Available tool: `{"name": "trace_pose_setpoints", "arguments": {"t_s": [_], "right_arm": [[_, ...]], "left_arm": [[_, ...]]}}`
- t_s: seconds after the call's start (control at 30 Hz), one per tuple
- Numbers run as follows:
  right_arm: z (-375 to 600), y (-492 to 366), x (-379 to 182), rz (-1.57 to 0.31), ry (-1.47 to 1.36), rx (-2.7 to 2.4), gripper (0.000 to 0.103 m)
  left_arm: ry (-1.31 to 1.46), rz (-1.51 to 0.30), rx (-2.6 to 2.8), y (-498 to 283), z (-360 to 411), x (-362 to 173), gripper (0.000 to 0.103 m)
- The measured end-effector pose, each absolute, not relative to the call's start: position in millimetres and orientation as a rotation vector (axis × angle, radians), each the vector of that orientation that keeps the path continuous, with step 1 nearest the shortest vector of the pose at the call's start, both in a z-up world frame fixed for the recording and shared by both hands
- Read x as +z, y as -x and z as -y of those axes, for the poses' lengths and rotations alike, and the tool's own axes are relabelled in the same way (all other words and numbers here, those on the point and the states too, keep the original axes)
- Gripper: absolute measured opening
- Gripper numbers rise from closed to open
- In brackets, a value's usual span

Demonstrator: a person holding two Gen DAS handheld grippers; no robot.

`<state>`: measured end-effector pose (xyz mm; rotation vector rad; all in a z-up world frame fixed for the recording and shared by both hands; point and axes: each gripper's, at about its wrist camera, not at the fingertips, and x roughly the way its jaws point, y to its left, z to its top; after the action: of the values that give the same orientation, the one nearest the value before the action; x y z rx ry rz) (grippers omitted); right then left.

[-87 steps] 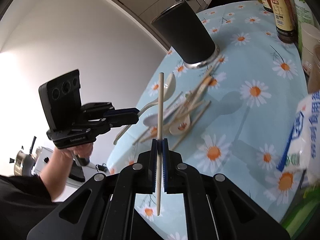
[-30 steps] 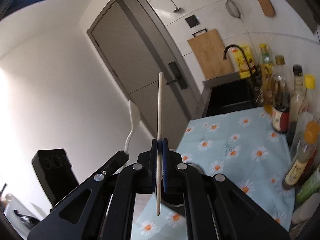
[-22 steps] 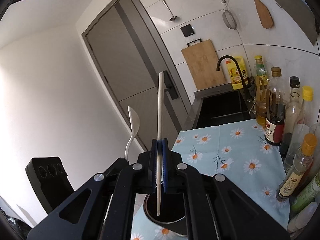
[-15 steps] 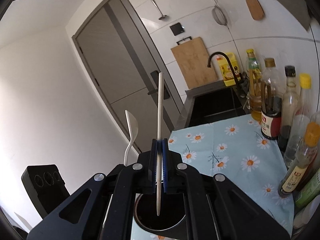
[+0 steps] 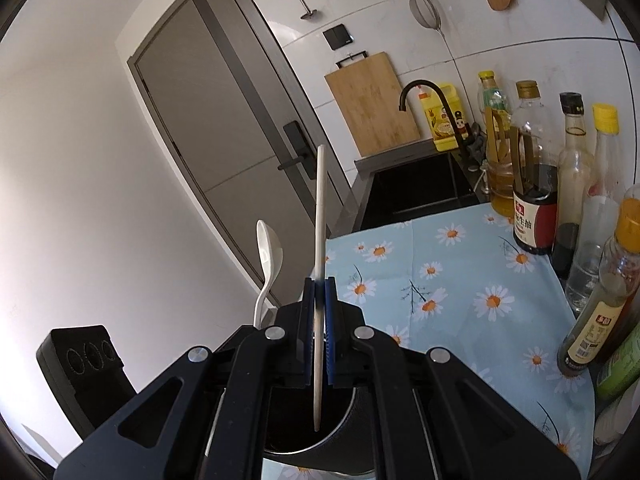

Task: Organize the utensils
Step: 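Lower the chopstick into the black cup and open the right gripper while the left drops the spoon in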

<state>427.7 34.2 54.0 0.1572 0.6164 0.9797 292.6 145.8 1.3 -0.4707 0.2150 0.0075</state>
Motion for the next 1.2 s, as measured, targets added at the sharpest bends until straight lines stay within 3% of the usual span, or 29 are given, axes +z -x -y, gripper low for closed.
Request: {"name": "trace_pose_setpoints", "arguments": {"t_s": [0.17,0.27,1.0,1.03,1.07,1.1,1.2], "right_arm": [[-37.1,-423.7,49.7,-0.629,-0.142,0.982,0.007],[-35.2,-423.6,48.2,-0.634,-0.146,0.976,0.023],[-6.5,-413.9,60.8,-0.626,-0.188,0.973,0.023],[-3.6,-411.7,62.9,-0.624,-0.191,0.975,0.023],[-0.6,-409.8,64.9,-0.625,-0.195,0.978,0.023],[1.7,-409.1,66.5,-0.624,-0.198,0.980,0.023],[12.1,-402.0,71.8,-0.617,-0.208,0.986,0.023]], "left_arm": [[0.442,-0.258,0.035,-296.6,-137.9,-4.0,0.007],[0.466,-0.266,0.037,-296.0,-139.3,-6.5,0.008],[0.427,-0.277,0.048,-277.2,-131.0,16.9,0.008],[0.425,-0.280,0.048,-274.2,-129.8,18.8,0.011],[0.422,-0.286,0.050,-271.3,-128.5,20.6,0.026],[0.423,-0.288,0.052,-267.6,-127.7,22.5,0.034],[0.412,-0.279,0.058,-252.3,-124.0,29.6,0.037]]}}
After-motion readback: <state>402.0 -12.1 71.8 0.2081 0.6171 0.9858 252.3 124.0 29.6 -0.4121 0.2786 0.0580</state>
